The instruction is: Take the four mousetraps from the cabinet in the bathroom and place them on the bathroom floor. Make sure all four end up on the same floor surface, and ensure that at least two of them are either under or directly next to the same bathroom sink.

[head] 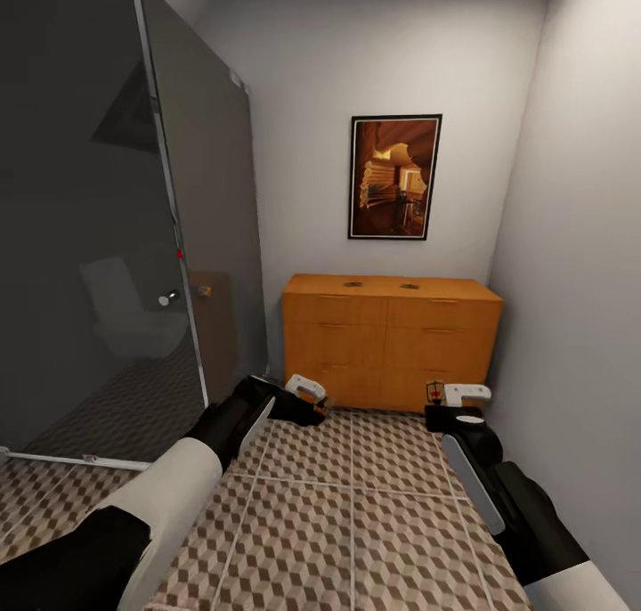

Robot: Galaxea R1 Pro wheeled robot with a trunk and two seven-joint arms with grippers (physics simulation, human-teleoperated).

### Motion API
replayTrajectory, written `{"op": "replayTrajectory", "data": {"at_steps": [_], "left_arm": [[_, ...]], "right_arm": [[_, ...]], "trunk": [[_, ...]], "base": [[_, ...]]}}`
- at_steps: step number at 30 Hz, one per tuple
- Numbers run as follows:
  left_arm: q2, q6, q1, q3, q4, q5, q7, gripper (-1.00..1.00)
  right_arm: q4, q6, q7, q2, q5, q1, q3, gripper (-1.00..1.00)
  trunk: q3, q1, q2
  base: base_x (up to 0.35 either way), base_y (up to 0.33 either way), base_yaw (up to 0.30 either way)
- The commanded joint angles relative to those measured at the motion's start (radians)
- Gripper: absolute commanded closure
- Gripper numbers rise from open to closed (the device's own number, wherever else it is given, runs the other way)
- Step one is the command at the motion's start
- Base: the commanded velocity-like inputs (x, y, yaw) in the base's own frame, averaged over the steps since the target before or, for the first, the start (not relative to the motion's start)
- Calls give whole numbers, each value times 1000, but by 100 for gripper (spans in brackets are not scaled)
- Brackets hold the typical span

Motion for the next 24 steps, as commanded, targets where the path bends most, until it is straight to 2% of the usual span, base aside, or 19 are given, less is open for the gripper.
{"op": "replayTrajectory", "data": {"at_steps": [1,2,3,5,6,8,9,10,13,14,16,17,18,19,21,23,24], "left_arm": [[3,-29,-1,20,41,-5,12,100],[14,-130,-1,83,153,-4,81,100],[44,-233,-1,147,256,5,123,100],[68,-302,-1,191,312,33,134,100],[72,-317,-1,199,323,43,136,100],[84,-364,-1,218,359,87,140,100],[147,-411,-1,230,418,177,145,100],[176,-423,-1,232,432,204,146,100],[235,-468,-1,232,457,275,148,100],[281,-500,-1,233,475,323,148,100],[335,-519,-1,233,491,366,148,100],[400,-529,-1,233,522,409,150,100],[423,-531,-1,233,533,424,151,100],[458,-533,-1,232,546,449,152,100],[486,-552,1,232,553,467,160,100],[488,-575,1,232,554,470,201,100],[484,-607,1,233,554,474,250,100]], "right_arm": [[5,2,-10,-1,-9,-1,3,100],[13,1,-9,0,-10,-1,18,100],[17,0,-9,0,-10,-1,48,100],[18,0,-9,0,-12,-1,76,100],[19,1,-9,0,-12,-1,84,100],[25,0,-10,0,-14,-1,111,100],[71,-7,-8,3,-19,-1,132,100],[82,-8,-7,9,-20,-1,133,100],[109,-10,-7,30,-20,-1,133,100],[134,-12,-9,41,-20,-1,133,100],[156,-13,-10,46,-19,-1,134,100],[169,-14,-9,48,-20,-1,133,100],[171,-14,-9,49,-20,-1,133,100],[174,-14,-9,49,-20,-1,133,100],[176,-14,-9,50,-20,-1,133,100],[181,-14,-9,50,-20,-1,134,100],[190,-14,-8,50,-20,-1,134,100]], "trunk": [[-1,0,-1],[0,0,-1],[0,0,-1],[1,0,-1],[1,0,-1],[2,0,-1],[2,0,-1],[3,0,-1],[4,0,-1],[4,0,-1],[5,0,-1],[5,0,-1],[6,0,-1],[6,0,-1],[7,0,-1],[8,0,-1],[8,0,-1]], "base": [[0,0,268],[0,0,268],[0,0,268],[0,0,268],[0,0,268],[0,0,268],[0,0,269],[0,0,269],[0,0,269],[0,0,269],[0,0,269],[0,0,269],[0,0,269],[0,0,269],[0,0,269],[0,0,269],[0,0,269]]}}
